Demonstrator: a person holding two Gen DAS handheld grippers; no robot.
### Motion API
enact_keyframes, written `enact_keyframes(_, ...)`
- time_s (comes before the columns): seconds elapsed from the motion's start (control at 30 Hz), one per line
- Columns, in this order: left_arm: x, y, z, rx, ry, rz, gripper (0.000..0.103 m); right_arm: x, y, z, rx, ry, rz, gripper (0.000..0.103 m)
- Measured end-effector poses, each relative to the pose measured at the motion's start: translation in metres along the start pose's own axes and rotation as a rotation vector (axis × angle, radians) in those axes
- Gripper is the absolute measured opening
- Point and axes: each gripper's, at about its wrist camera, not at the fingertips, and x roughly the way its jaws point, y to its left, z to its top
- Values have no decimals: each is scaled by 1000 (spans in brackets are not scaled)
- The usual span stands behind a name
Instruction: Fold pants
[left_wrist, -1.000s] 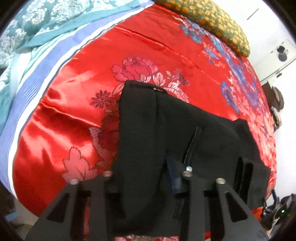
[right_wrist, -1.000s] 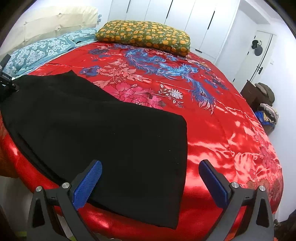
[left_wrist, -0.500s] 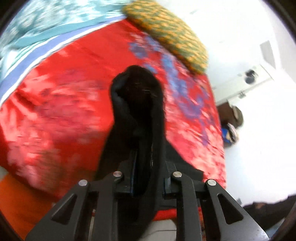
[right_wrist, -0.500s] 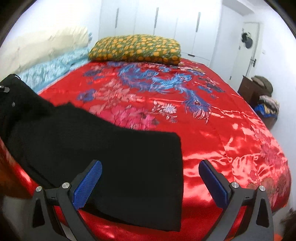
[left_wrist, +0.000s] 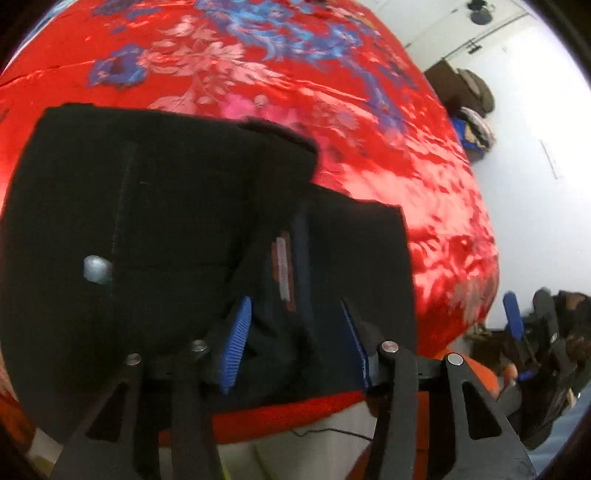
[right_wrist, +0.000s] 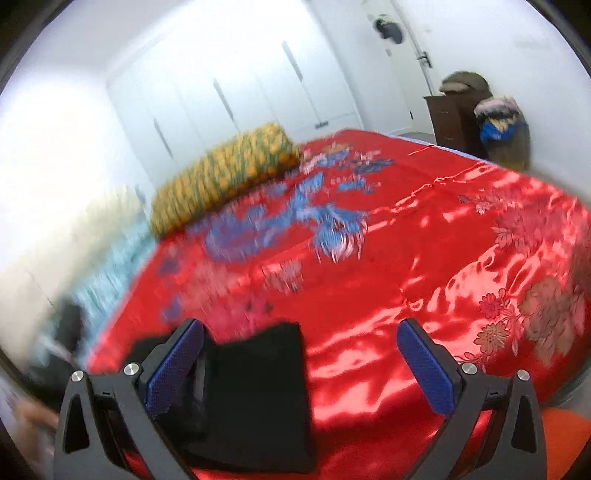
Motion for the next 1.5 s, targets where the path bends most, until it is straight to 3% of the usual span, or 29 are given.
enact_keyframes(0.03,-10,-4,-2,20,-19,-23,71,-5,-5,3,19,-18,26,103)
enact_keyframes(0.1,-41,-8,0,68,-75,-44,76,-9,-10,5,28,-30,75,103)
enact_keyframes(0.23,-98,10,12,133,-220,73,91,6,3,2,-2,61,210,103)
enact_keyframes(0.33,-125,45,7,115,-298,217,91,23,42,-13,-148,198,314,103)
enact_keyframes(0.43,-129,90,-8,39,-328,279,91,35,95,-42,-339,310,403,101)
enact_keyframes(0.47,-124,103,-15,13,-329,293,91,42,113,-53,-398,356,411,94)
enact_keyframes(0.57,-107,134,-37,-37,-334,329,91,63,140,-75,-439,468,410,69)
enact_keyframes(0.67,-95,157,-55,-73,-315,390,89,81,149,-85,-472,507,344,69)
enact_keyframes(0.73,-94,157,-53,-58,-308,371,85,95,150,-82,-485,523,329,69)
enact_keyframes(0.83,-104,149,-54,27,-369,425,86,116,150,-81,-461,596,361,69)
enact_keyframes(0.93,-100,144,-54,97,-369,477,86,136,147,-83,-447,664,359,69)
enact_keyframes(1.07,-97,140,-52,130,-368,530,86,146,134,-75,-338,719,414,65)
enact_keyframes(1.13,-96,139,-50,135,-367,539,86,148,131,-73,-325,741,412,60)
enact_keyframes(1.4,-95,139,-46,127,-364,553,86,158,135,-76,-331,794,390,60)
enact_keyframes(1.43,-94,140,-45,123,-362,553,86,159,135,-76,-327,800,387,58)
enact_keyframes(1.5,-93,142,-44,115,-357,554,86,161,136,-75,-340,797,348,43)
